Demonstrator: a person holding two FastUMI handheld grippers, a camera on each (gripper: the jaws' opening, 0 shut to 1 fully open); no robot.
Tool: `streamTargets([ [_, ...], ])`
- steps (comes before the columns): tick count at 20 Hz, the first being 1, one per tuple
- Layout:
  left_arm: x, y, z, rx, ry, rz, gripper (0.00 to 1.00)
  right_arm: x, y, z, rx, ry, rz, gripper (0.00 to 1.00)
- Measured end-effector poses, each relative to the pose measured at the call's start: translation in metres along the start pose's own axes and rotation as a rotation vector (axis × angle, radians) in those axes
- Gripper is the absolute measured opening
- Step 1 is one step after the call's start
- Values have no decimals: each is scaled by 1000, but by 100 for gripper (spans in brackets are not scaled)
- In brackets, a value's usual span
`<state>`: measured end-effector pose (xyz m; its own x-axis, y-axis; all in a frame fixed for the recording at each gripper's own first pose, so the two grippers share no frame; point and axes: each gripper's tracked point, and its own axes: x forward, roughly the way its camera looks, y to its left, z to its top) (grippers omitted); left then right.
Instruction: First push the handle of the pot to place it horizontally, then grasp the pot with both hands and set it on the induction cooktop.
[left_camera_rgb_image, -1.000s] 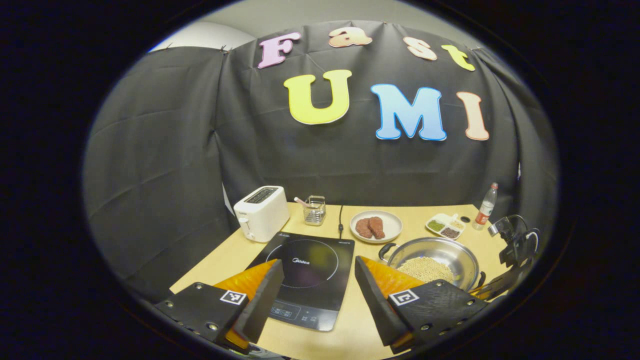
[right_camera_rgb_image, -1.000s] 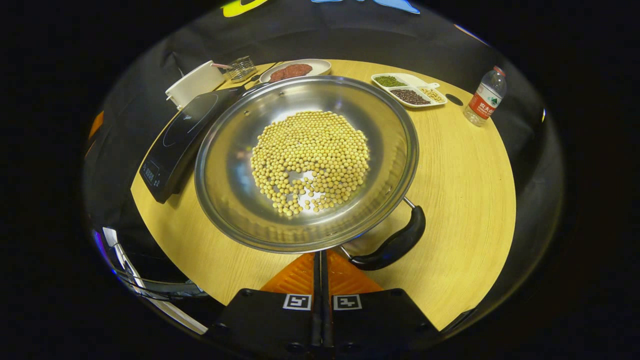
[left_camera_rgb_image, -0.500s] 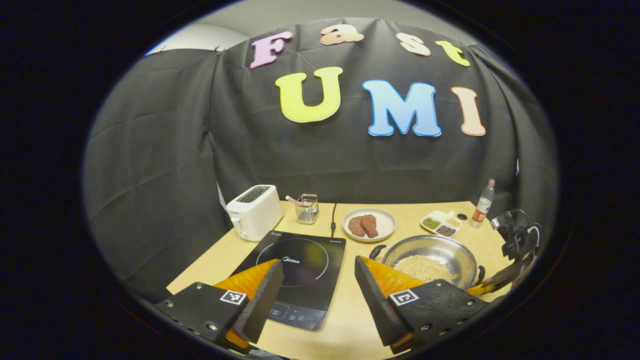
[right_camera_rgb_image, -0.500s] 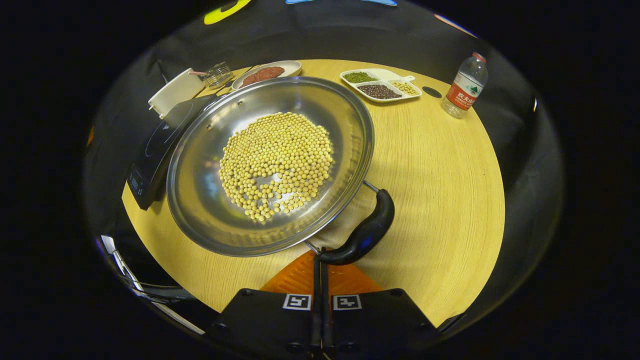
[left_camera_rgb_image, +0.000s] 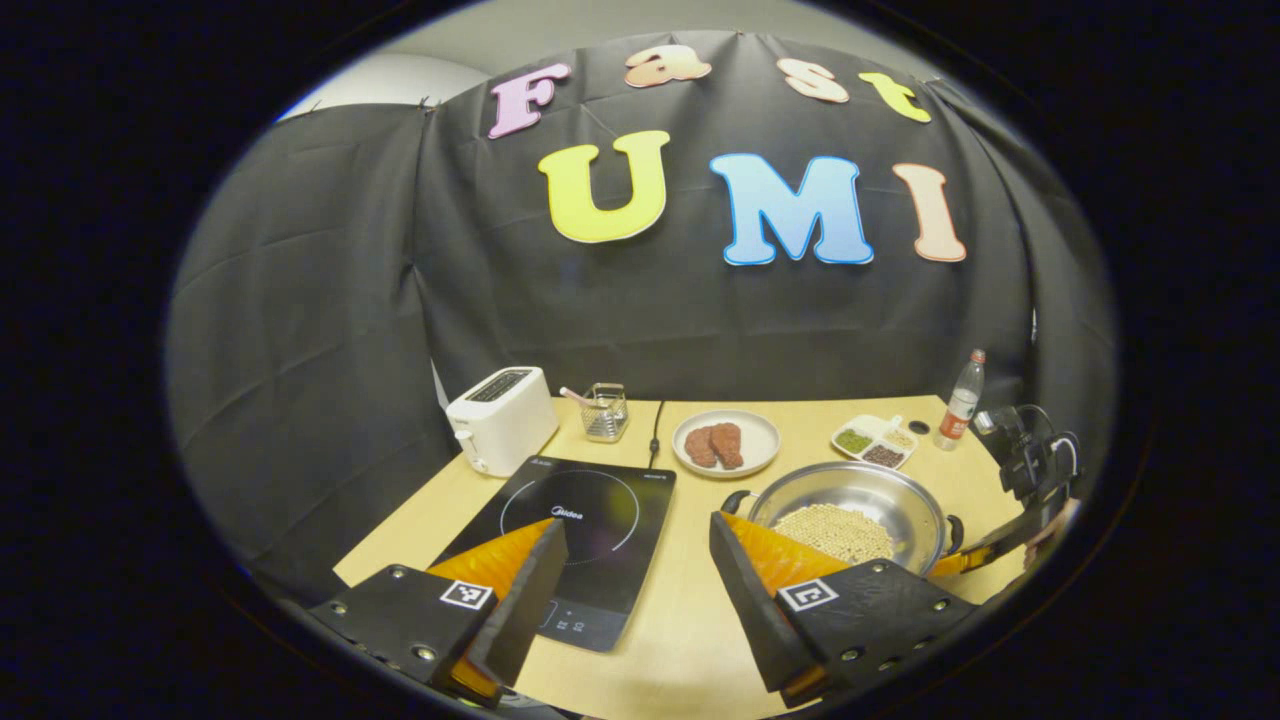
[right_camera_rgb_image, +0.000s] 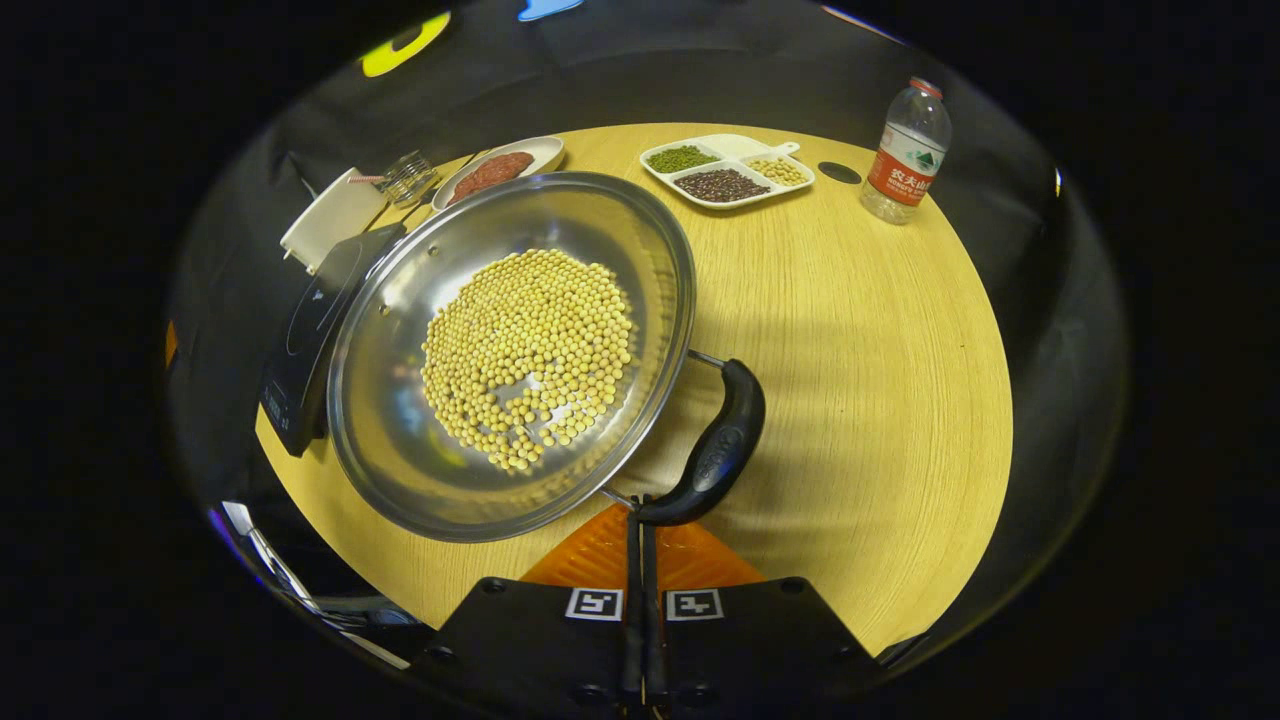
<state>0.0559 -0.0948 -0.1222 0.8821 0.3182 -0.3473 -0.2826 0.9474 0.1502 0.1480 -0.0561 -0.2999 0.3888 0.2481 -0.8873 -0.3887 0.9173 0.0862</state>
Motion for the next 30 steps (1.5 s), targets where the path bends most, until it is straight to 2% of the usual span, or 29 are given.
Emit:
streamTargets([
  [16, -10, -32, -10, -9, 40, 15, 88, 11, -10, 42, 274, -68, 52, 2],
  [21, -8, -33, -9, -32, 38, 17, 85, 12, -11, 49, 300, -94, 53, 2],
  [24, 6, -36, -11, -30, 52, -15, 85, 4, -15, 50, 295, -128, 32, 0],
  [27, 25, -46, -16, -38, 86, -107, 86, -9, -30, 44, 299, -150, -31, 14],
  [29, 43, -50, -16, -53, 99, -166, 88, -24, -34, 42, 300, -179, -41, 39],
  [30, 53, -52, -20, -63, 123, -197, 88, -31, -38, 42, 305, -195, -49, 67],
])
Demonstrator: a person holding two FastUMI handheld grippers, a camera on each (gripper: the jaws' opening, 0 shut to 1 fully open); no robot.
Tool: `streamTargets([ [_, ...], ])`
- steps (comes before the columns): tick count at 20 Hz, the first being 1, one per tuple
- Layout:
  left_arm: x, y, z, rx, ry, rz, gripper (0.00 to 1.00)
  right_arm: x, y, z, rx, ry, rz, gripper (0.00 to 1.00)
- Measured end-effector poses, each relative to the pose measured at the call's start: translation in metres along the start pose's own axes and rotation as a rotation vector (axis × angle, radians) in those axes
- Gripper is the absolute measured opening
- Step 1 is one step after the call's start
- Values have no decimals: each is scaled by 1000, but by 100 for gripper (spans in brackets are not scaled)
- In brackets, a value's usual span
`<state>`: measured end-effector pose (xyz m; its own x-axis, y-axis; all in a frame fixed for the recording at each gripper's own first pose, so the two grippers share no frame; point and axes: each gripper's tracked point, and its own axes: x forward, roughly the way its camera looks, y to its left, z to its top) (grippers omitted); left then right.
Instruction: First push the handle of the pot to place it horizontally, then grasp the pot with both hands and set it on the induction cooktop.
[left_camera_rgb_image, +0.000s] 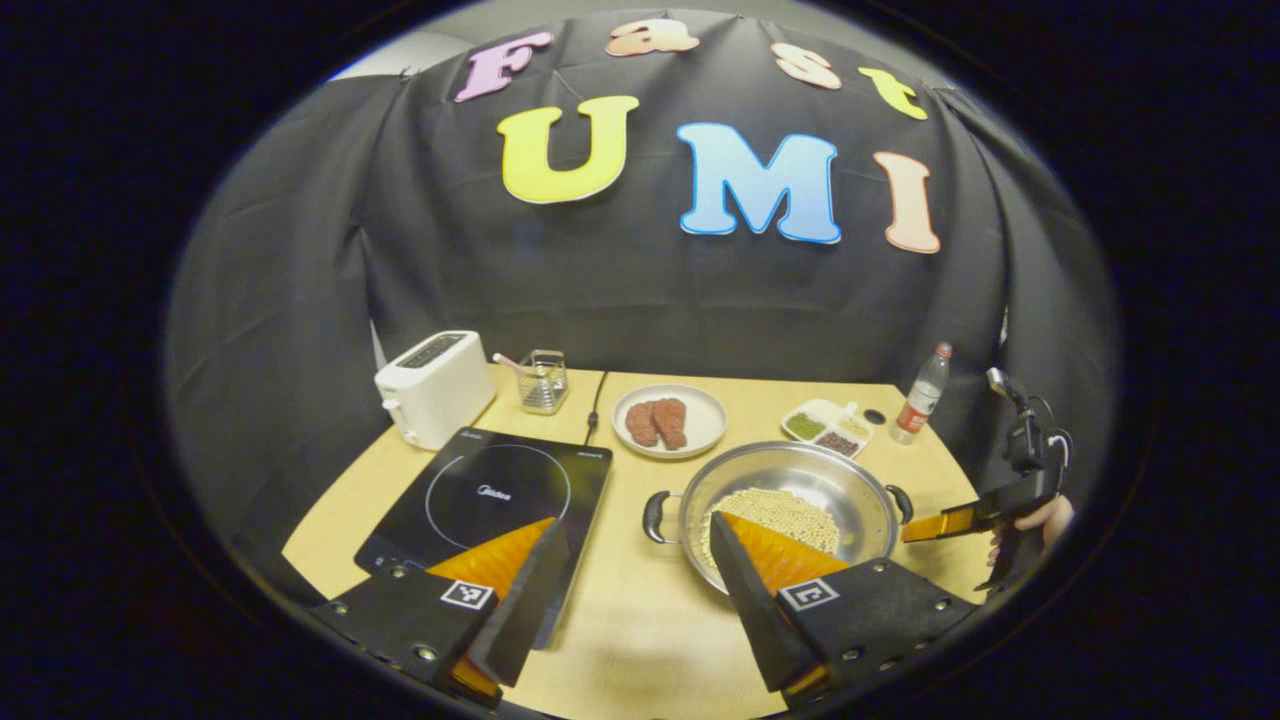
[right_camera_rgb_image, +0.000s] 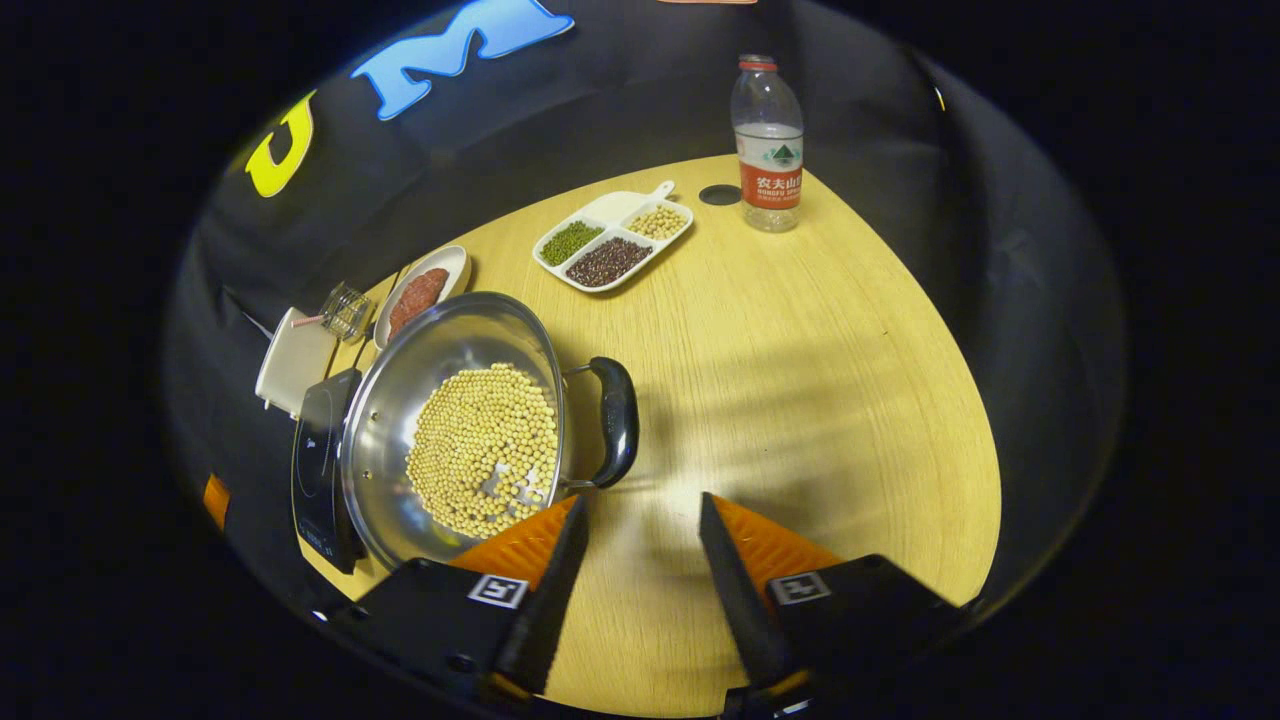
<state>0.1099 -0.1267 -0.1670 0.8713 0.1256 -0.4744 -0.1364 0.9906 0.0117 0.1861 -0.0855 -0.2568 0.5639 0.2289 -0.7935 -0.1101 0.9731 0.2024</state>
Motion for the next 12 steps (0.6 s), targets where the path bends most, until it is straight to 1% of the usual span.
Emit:
streamTargets([
  [1, 11, 0, -4, -13, 23, -28, 88, -5, -3, 4, 8, -18, -7, 83],
  [2, 23, 1, -7, -28, 48, -56, 86, -12, -3, 8, 20, -36, -9, 93],
  [3, 35, 2, -11, -40, 67, -76, 88, -16, -1, 14, 33, -54, 0, 88],
  [4, 49, 3, -14, -50, 93, -97, 86, -18, 2, 19, 44, -71, 8, 92],
  [5, 62, 3, -20, -57, 118, -119, 88, -17, 5, 25, 52, -85, 16, 92],
  [6, 77, 1, -25, -64, 146, -143, 86, -14, 7, 31, 64, -93, 21, 98],
  [7, 89, -1, -32, -73, 171, -167, 86, -11, 10, 36, 78, -100, 27, 98],
  [8, 102, -2, -39, -84, 201, -182, 88, -6, 12, 40, 89, -106, 30, 98],
  [9, 114, -2, -46, -99, 227, -195, 86, 0, 13, 44, 93, -109, 24, 98],
  [10, 127, -3, -53, -115, 254, -204, 88, 7, 14, 47, 93, -108, 21, 98],
  [11, 139, -5, -60, -129, 281, -216, 88, 13, 15, 47, 90, -101, 22, 98],
  [12, 151, -8, -67, -139, 300, -227, 86, 21, 16, 47, 87, -92, 28, 98],
])
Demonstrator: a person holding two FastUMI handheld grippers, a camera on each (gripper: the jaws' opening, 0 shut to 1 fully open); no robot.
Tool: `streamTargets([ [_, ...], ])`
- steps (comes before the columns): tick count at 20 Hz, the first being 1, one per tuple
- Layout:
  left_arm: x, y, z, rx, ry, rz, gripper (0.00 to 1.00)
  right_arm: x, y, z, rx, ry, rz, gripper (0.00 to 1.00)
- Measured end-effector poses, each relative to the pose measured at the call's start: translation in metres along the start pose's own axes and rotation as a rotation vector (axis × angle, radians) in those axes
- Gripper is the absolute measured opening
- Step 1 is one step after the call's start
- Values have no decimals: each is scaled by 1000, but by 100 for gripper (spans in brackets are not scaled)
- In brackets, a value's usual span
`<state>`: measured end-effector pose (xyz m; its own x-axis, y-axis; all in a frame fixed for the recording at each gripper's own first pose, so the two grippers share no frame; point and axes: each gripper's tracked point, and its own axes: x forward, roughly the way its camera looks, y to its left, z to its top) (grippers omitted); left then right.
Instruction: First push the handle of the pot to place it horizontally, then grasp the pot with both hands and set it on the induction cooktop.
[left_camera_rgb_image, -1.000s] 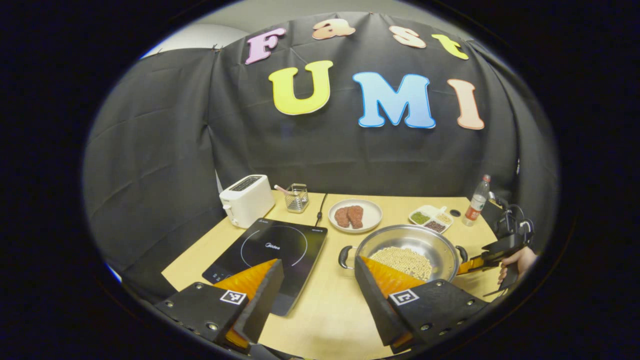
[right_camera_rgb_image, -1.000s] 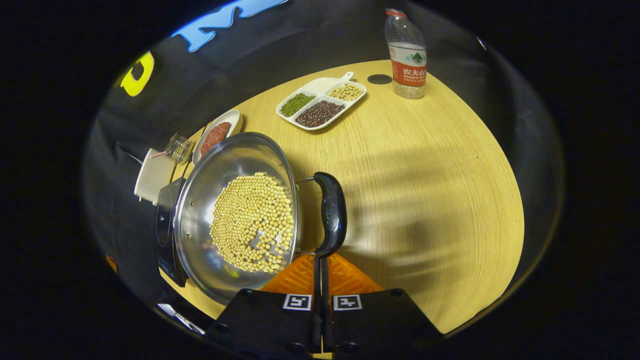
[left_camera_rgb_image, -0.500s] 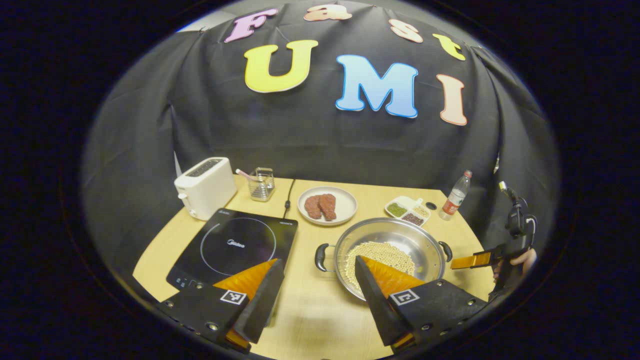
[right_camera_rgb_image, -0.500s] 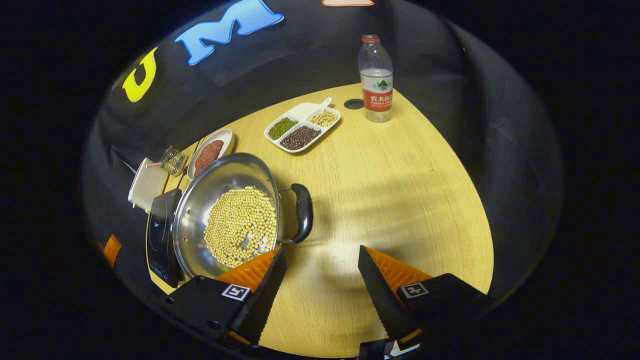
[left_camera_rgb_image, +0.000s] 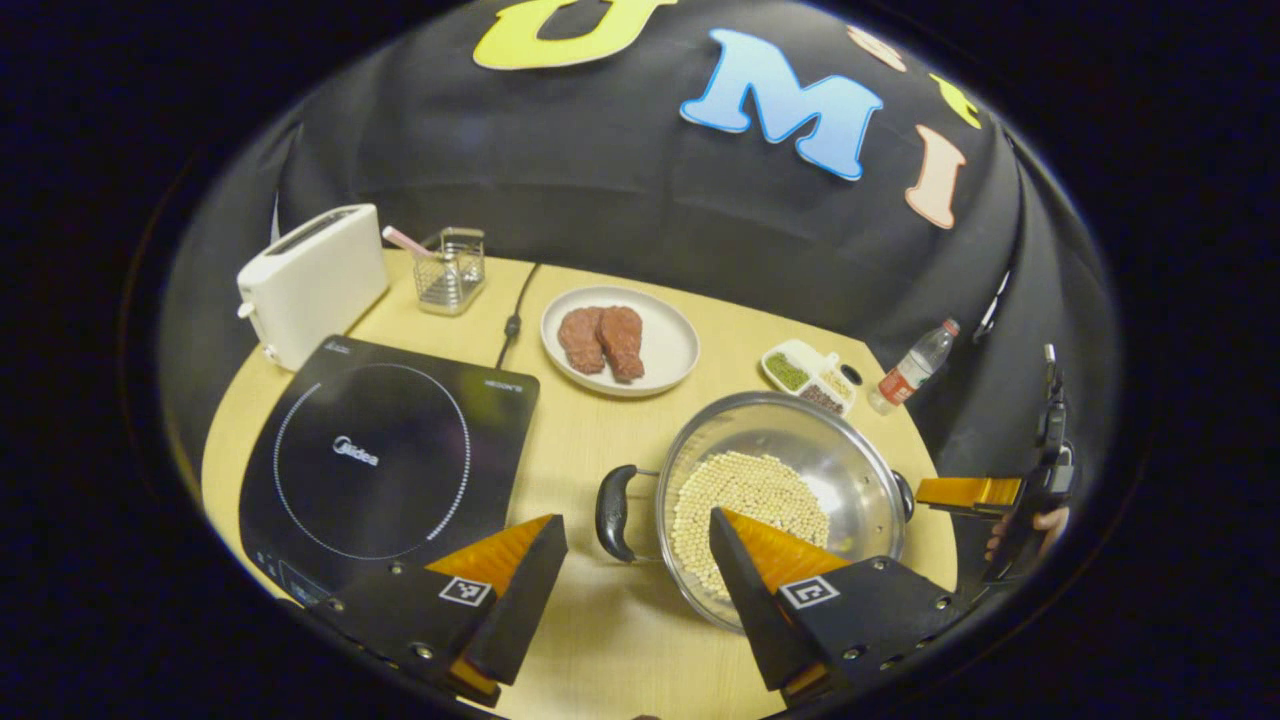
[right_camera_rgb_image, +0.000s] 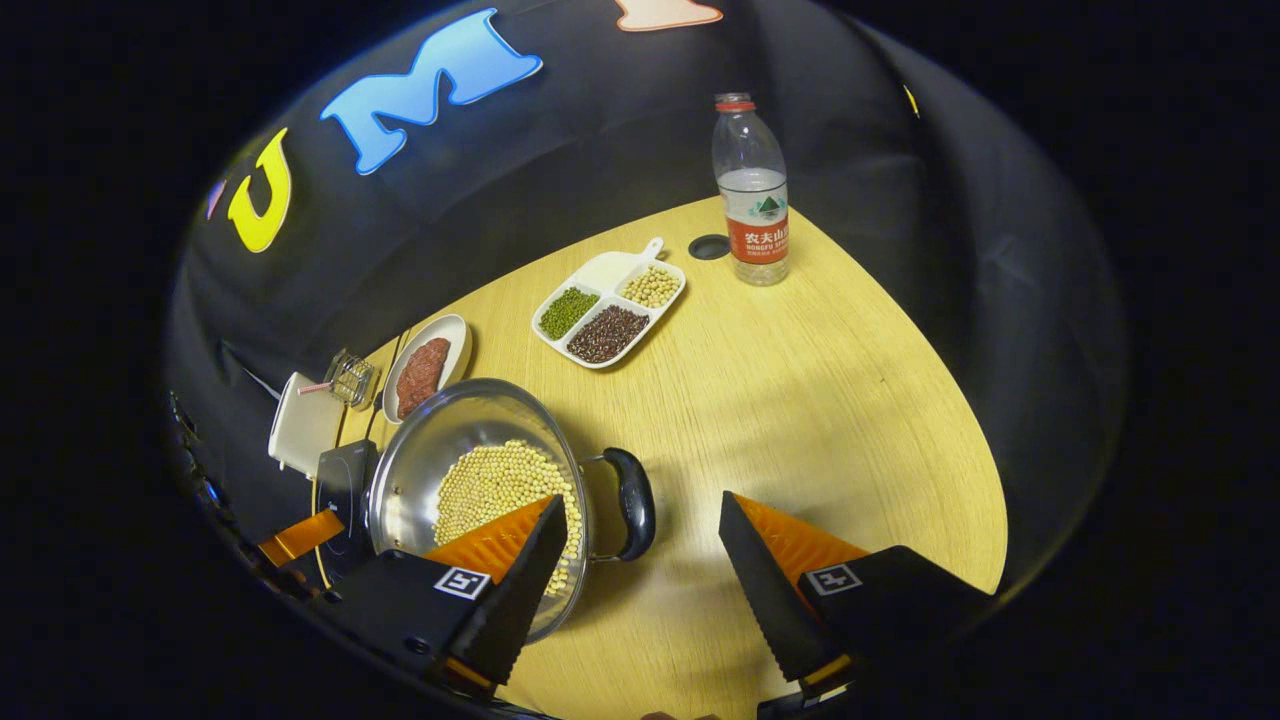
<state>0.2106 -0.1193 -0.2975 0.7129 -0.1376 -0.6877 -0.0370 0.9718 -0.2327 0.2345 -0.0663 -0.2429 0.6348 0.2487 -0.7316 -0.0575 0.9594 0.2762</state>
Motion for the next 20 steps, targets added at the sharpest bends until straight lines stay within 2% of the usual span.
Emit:
streamTargets([
  [2, 26, 6, -6, -8, 35, -8, 85, 17, -3, -1, -11, 13, -9, 98],
  [3, 38, 9, -10, -10, 52, -7, 91, 24, -3, -2, -13, 24, -7, 98],
  [5, 60, 11, -13, -10, 68, -12, 89, 37, 3, -4, -11, 37, 12, 98],
  [9, 83, 7, -18, 1, 91, -20, 89, 61, 6, -7, -57, 40, 9, 98],
  [10, 88, 5, -18, 6, 97, -23, 92, 65, 6, -10, -59, 46, 9, 98],
  [11, 91, 5, -19, 12, 103, -18, 89, 69, 8, -13, -56, 54, 13, 92],
  [12, 95, 5, -21, 14, 112, -15, 86, 73, 9, -16, -54, 63, 15, 98],
  [13, 96, 2, -24, 15, 121, -18, 88, 75, 10, -17, -52, 68, 13, 89],
  [14, 100, 4, -24, 15, 121, -4, 75, 78, 11, -17, -47, 68, 18, 89],
  [15, 97, 5, -22, 13, 120, -10, 62, 79, 12, -17, -44, 67, 23, 77],
  [16, 97, 6, -23, 11, 126, -13, 65, 83, 12, -17, -42, 64, 14, 71],
  [17, 96, 6, -26, 9, 131, -17, 62, 85, 11, -17, -43, 62, 12, 65],
  [18, 96, 6, -27, 9, 138, -21, 61, 85, 10, -17, -42, 61, 13, 69],
  [19, 95, 5, -27, 11, 143, -27, 60, 84, 10, -17, -39, 65, 16, 64],
  [20, 93, 6, -27, 13, 145, -33, 59, 83, 10, -17, -39, 70, 17, 65],
])
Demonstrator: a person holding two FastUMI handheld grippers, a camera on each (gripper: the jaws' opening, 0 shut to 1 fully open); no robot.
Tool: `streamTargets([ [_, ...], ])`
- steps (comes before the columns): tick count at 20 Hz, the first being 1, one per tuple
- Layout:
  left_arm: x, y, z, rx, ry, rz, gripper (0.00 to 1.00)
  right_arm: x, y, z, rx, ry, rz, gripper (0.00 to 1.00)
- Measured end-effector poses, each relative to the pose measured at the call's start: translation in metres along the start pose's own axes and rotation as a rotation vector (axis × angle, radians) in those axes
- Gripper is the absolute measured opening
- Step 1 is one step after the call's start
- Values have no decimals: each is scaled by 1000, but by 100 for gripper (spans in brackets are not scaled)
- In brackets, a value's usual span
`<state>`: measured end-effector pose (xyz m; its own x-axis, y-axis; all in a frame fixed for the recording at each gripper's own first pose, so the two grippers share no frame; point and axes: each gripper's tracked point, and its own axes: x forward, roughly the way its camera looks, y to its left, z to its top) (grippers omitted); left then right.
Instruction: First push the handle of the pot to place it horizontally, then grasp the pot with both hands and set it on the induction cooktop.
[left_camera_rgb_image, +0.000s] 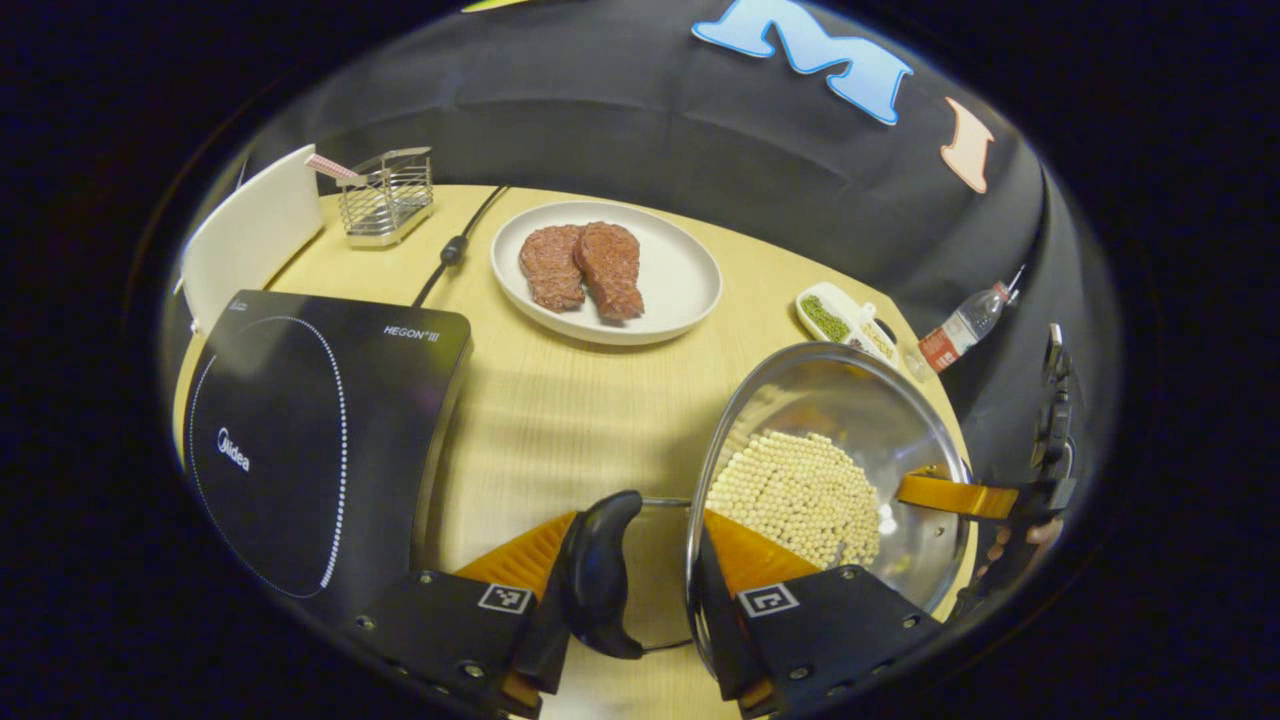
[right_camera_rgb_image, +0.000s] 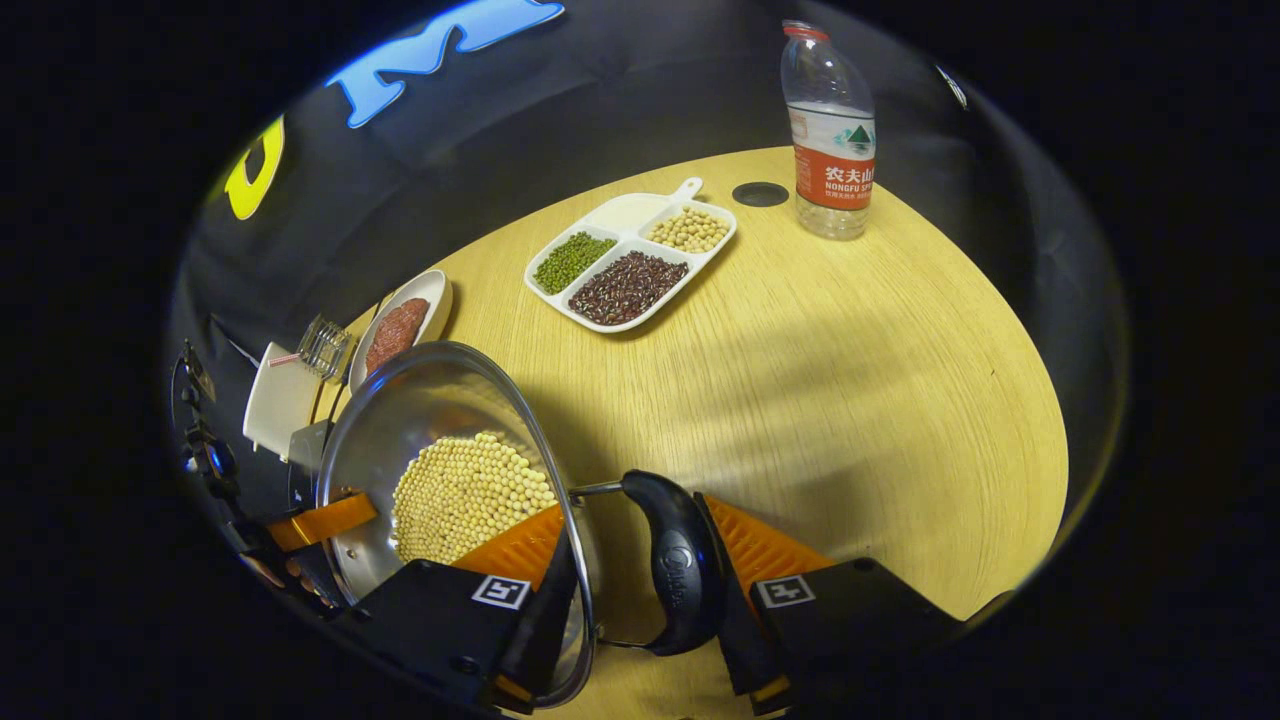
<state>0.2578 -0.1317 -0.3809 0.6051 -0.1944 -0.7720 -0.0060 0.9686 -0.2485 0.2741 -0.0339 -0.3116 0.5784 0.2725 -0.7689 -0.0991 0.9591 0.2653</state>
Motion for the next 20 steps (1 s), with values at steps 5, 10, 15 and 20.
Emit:
streamTargets([
  [5, 4, 0, 3, 34, 5, -2, 58, -1, 1, -6, -6, 20, -2, 58],
  [10, -6, 2, -5, 29, 29, -3, 55, -13, 5, -17, -28, 39, -15, 55],
  [15, -38, 5, -2, 59, 22, -19, 50, -45, 19, -32, -3, 19, -26, 52],
  [20, -77, 11, 0, 67, 17, -40, 53, -79, 40, -42, 8, -4, -33, 54],
])
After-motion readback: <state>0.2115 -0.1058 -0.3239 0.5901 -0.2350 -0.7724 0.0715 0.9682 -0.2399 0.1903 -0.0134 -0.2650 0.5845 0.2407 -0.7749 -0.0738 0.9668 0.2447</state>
